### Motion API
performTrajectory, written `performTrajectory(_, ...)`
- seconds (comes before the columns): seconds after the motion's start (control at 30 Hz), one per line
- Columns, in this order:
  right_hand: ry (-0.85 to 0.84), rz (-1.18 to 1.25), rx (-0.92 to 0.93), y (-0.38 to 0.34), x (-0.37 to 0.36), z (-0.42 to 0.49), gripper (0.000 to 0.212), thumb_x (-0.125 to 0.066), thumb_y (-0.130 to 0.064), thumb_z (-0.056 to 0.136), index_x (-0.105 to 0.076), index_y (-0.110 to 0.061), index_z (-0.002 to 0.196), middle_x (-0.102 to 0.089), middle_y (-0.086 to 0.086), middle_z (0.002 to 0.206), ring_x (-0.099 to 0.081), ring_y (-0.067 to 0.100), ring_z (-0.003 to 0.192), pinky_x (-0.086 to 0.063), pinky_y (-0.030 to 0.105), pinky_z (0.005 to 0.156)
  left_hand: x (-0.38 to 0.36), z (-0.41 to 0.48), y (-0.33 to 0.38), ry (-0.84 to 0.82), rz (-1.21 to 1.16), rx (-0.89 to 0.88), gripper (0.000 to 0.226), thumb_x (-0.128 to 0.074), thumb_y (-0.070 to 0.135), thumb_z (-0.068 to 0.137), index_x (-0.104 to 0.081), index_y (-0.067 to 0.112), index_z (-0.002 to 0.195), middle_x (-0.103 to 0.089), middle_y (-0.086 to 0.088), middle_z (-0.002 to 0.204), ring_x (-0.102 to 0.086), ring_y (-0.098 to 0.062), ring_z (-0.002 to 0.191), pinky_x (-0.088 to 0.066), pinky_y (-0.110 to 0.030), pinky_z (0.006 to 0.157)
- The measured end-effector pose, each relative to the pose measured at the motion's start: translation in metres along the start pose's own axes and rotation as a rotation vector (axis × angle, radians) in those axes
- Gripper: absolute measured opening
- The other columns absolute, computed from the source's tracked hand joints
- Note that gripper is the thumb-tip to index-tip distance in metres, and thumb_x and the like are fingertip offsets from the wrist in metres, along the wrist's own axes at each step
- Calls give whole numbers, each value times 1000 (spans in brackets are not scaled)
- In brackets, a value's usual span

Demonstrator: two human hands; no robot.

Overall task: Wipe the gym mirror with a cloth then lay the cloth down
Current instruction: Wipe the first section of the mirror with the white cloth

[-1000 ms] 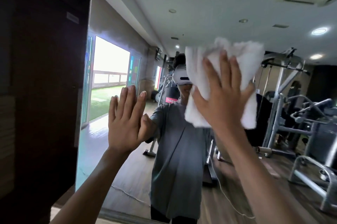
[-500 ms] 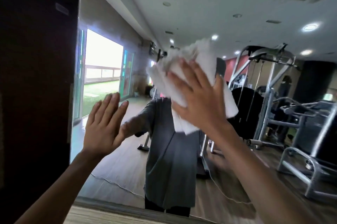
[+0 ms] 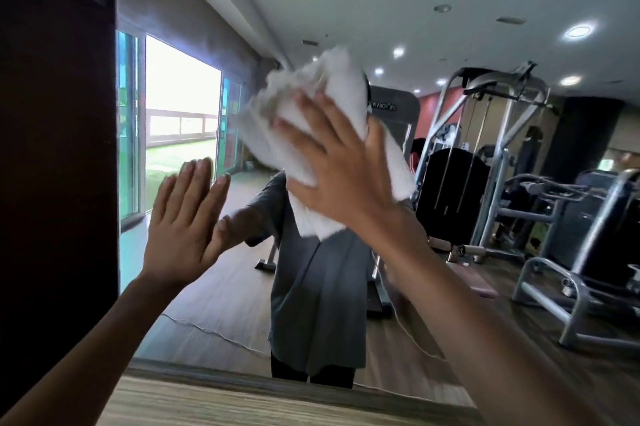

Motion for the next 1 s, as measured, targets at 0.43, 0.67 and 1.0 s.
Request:
performTrajectory(0.43,-49,-31,261,-22,-7,14,74,-49,-62,83,-37,-34,151,-28,3,162,-26,20,149,-23,49,104,4,-9,-6,166,-57,399,58,-37,40,96,-51,0,136,-49,-23,147,-40,-33,140,-16,-46,121)
performTrajectory(0.67,0,23,-228,-66,-8,100,75,-36,-57,89,-23,-29,157,-15,7,166,-14,25,152,-18,56,109,4,-11,-6,111,-16,597,69,-33,44,94,-38,7,153,-26,-15,163,-18,-22,153,-4,-43,124)
performTrajectory(1.0,-110,45,224,-49,-13,68,75,-50,-62,87,-27,-38,154,-16,1,166,-14,20,152,-13,55,109,0,-20,-4,98,11,808,71,-27,44,97,-26,9,158,-16,-8,167,-7,-15,155,-2,-41,125)
Point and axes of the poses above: each hand's wrist, its own z-axis towards the middle knuckle, its own x-axis out of the back of the hand, y = z × x, the point moved 1 cm from there along z, towards the middle knuckle
